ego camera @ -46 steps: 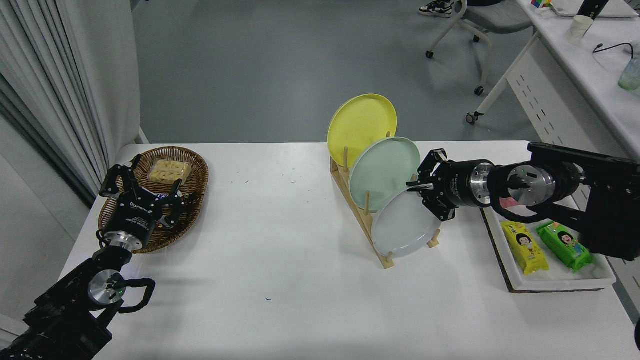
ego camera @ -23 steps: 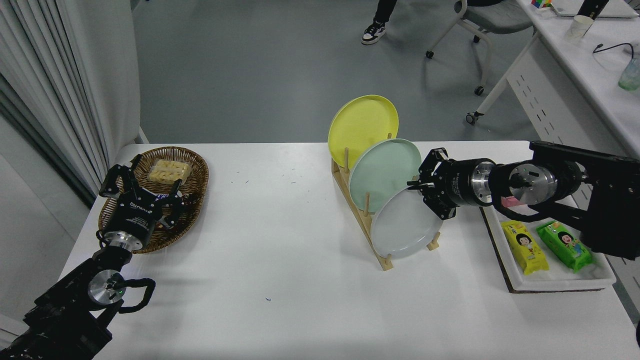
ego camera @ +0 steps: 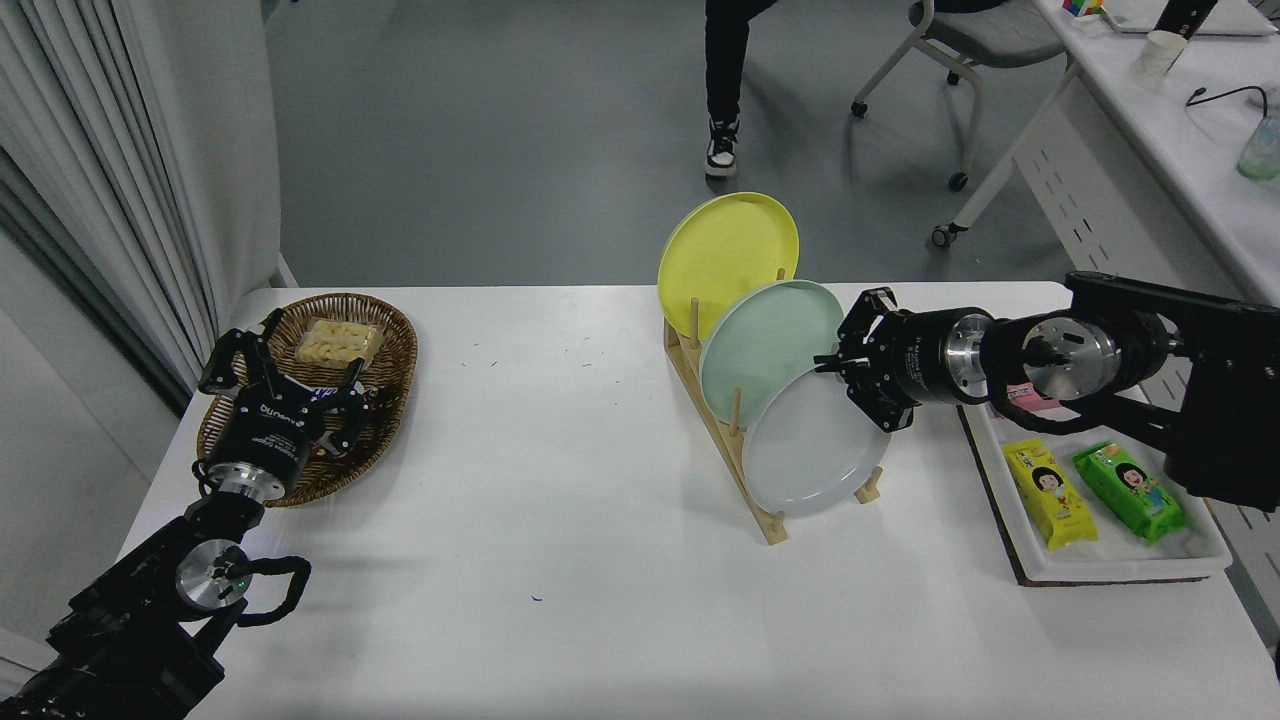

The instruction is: Place the plate on the table

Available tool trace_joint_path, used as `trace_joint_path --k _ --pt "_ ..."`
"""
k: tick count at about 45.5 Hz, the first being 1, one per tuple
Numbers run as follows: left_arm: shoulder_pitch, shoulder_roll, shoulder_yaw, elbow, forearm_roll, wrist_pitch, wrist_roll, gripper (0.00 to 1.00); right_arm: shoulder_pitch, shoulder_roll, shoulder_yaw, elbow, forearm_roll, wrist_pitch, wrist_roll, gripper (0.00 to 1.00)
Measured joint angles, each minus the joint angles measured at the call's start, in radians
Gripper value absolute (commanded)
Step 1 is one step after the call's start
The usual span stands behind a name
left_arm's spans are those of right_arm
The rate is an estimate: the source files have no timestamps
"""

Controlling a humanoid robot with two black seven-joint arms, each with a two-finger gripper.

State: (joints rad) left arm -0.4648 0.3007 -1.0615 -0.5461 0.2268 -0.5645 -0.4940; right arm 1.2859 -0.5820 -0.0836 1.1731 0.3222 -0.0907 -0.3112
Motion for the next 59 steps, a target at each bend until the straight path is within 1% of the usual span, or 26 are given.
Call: trace_joint_path --k 26,45,59 --pt "0.000 0.000 0.000 0.000 0.000 0.000 0.000 0.98 0.075 -0.042 -0.008 0.020 0.002 0.016 -0.028 0.00" --pt "0.000 0.000 0.000 0.000 0.000 0.000 0.000 0.98 0.186 -0.116 -0.016 0.080 0.054 0.026 -0.110 0.00" --pt "0.000 0.000 0.000 0.000 0.000 0.000 0.000 0.98 0.335 -0.168 -0.021 0.128 0.145 0.027 -0.182 0.00"
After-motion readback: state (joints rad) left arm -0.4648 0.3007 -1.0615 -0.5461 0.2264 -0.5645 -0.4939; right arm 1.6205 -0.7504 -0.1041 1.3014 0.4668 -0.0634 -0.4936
